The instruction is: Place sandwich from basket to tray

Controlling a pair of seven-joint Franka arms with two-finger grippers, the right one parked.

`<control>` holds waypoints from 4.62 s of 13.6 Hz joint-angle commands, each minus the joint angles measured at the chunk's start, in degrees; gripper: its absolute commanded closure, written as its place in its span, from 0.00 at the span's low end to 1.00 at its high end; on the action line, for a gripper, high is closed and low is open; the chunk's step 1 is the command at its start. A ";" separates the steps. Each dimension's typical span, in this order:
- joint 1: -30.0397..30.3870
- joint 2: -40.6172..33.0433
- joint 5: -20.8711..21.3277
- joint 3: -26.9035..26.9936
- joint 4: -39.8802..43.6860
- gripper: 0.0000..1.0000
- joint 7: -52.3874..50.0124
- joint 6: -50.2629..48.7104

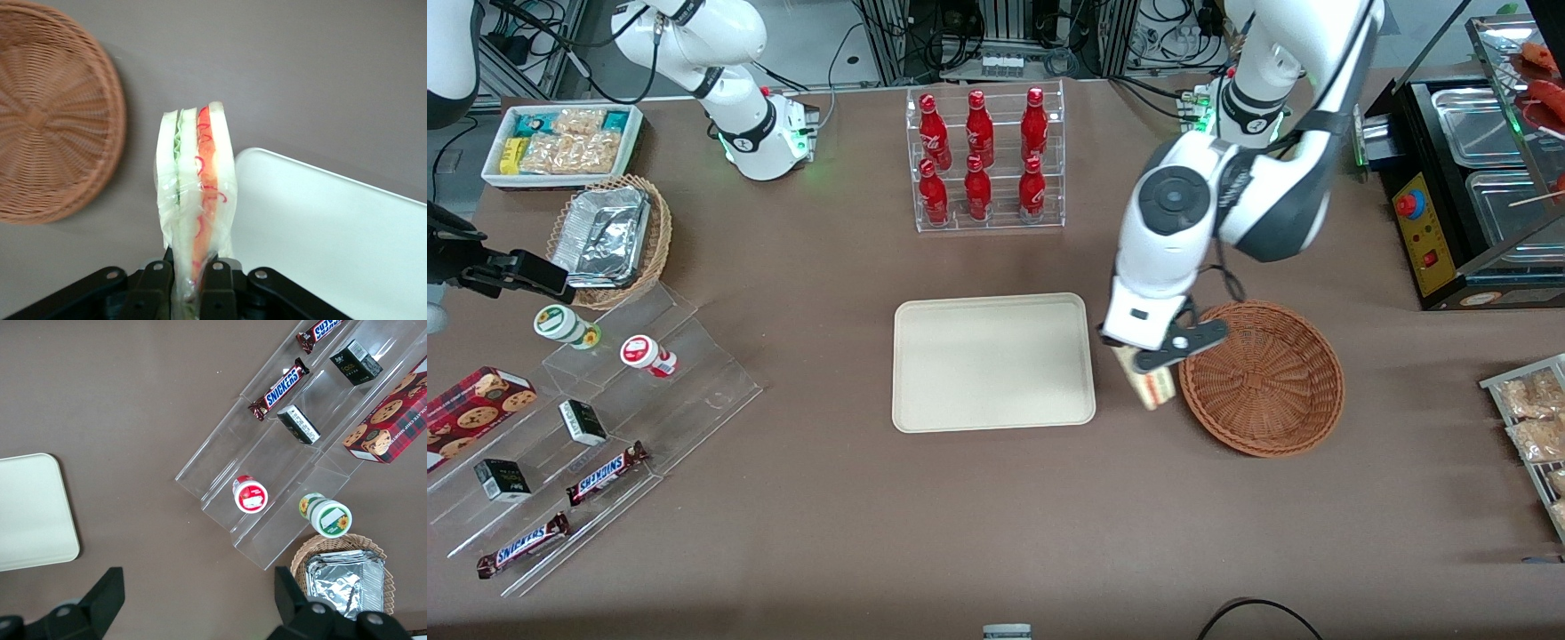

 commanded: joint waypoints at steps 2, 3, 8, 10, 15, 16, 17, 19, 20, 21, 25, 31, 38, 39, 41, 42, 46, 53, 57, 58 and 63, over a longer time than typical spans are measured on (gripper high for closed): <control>-4.66 7.36 -2.50 -0.05 8.29 0.91 -0.02 1.92; -6.06 9.12 -2.59 -0.05 10.22 0.91 -0.11 2.01; -9.06 16.07 -3.65 -2.50 13.14 0.91 0.59 9.20; -9.76 18.00 -3.30 -3.21 13.22 0.91 0.68 11.76; -11.17 21.00 -2.77 -3.21 12.87 0.91 5.57 12.74; -11.26 21.18 -3.03 -3.21 12.61 0.91 7.17 12.65; -11.26 21.53 -2.86 -3.21 12.61 0.91 7.45 12.74; -11.35 21.97 -2.68 -3.21 12.61 0.91 9.28 12.65; -11.35 22.32 -2.77 -3.21 12.52 0.91 10.51 12.56; -11.35 22.76 -2.77 -3.21 12.52 0.91 10.70 12.56; -11.88 24.25 -2.68 -3.21 12.52 0.82 10.70 12.91; -11.70 23.29 -2.94 -3.12 13.05 0.00 10.18 13.18; -8.55 14.16 -5.48 -2.77 12.70 0.00 8.24 8.18; -7.06 12.41 -6.19 -2.77 12.61 0.00 7.37 6.51; -4.33 8.19 -6.19 -2.77 12.43 0.00 6.40 1.43; -2.40 5.73 -6.19 -2.68 12.00 0.00 6.48 -2.26; 5.60 -1.57 -5.14 -2.68 11.47 0.00 7.80 -12.03; 18.34 -9.58 -5.05 -2.68 10.06 0.00 26.93 -21.79; 23.70 -15.98 -5.14 -1.73 4.63 0.00 40.20 -22.68; 25.11 -17.48 -5.40 -1.54 3.22 0.00 42.23 -22.68; 29.78 -22.07 -5.75 -1.45 -0.14 0.00 47.61 -23.38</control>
